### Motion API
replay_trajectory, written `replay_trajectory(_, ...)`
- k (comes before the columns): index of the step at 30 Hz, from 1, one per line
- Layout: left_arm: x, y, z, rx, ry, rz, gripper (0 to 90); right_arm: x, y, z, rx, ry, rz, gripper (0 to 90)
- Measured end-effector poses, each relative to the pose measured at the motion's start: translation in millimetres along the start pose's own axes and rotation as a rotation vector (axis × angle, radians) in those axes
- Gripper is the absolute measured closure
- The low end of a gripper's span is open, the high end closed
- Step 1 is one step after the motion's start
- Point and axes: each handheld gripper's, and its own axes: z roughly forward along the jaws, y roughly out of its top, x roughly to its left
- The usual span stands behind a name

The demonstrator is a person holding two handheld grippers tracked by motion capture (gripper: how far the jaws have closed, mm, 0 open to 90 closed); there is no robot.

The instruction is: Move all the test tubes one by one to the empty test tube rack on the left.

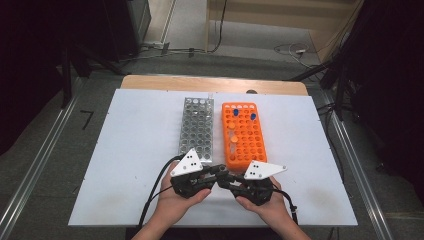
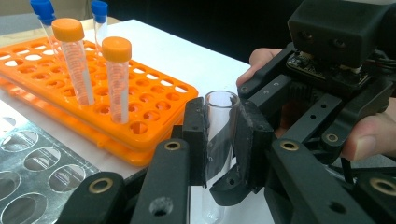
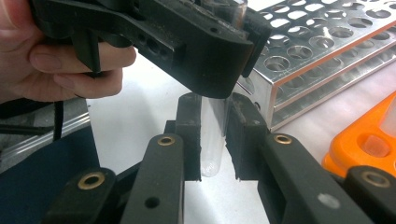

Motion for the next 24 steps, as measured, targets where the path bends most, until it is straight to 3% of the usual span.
replay_trajectory(5,3.8,3.0,-3.0,-0.013,0.013,-0.008,76.3,-1.9,-0.8,-4.9,-0.013,-0.003,-0.017,54.5)
replay_trajectory(10,10.7,5.3,-5.1,-0.013,0.025,-0.022,76.3,-8.1,0.6,-18.0,-0.050,-0.052,0.013,31.3)
replay_trajectory(16,19.6,10.4,-8.8,-0.025,0.034,-0.022,76.4,-17.0,-1.4,-32.4,-0.057,-0.054,0.030,7.1)
replay_trajectory(19,24.8,15.1,-11.8,-0.034,0.049,-0.023,76.4,-22.4,-3.1,-40.9,-0.077,-0.057,0.048,0.8)
replay_trajectory(24,34.7,23.9,-15.2,-0.040,0.069,-0.026,76.4,-29.2,-8.6,-54.3,-0.088,-0.069,0.058,0.0)
